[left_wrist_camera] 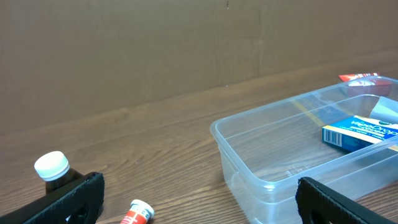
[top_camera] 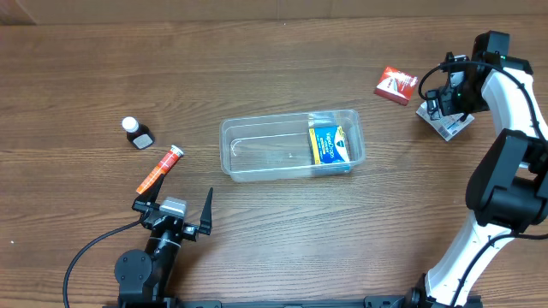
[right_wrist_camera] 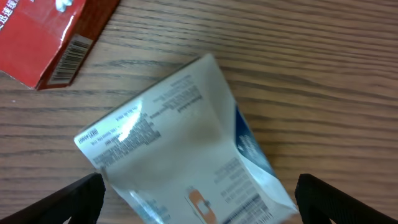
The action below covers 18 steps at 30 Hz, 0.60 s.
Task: Pack container
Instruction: 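Move the right gripper to the white medicine box and grasp it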
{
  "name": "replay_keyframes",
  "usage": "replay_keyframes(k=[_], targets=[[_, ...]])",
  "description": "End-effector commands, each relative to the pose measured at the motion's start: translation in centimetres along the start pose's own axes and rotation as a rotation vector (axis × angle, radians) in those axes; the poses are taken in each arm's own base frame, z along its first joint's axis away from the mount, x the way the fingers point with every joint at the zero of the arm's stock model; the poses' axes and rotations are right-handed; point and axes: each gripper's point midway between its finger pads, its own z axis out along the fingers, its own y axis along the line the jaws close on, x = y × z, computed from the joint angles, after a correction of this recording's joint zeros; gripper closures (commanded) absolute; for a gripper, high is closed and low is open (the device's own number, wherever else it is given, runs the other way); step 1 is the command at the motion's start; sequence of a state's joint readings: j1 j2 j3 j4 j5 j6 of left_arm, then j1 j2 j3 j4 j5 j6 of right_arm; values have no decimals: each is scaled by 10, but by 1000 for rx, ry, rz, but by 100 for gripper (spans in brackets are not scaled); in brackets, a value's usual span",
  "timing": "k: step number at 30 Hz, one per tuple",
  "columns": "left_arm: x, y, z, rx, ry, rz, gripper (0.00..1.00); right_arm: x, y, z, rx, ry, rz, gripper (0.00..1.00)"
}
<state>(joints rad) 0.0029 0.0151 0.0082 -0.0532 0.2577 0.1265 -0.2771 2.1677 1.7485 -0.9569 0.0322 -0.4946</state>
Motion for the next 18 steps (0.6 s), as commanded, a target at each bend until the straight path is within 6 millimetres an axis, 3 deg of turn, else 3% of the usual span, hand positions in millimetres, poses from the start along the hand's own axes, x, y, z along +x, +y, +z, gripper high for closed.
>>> replay_keyframes(k=[1, 5, 10, 18], targets=[[-1, 4, -1, -17, -6, 10, 0, -5, 2, 10, -25, -9, -10, 0], [-1, 4, -1, -17, -6, 10, 0, -4, 1, 31, -28, 3, -26, 0], [-1, 4, -1, -17, -6, 10, 0, -6, 1, 32, -27, -5, -25, 0], [-1, 4, -1, -17, -6, 10, 0, 25, 14, 30, -69, 130, 190, 1]])
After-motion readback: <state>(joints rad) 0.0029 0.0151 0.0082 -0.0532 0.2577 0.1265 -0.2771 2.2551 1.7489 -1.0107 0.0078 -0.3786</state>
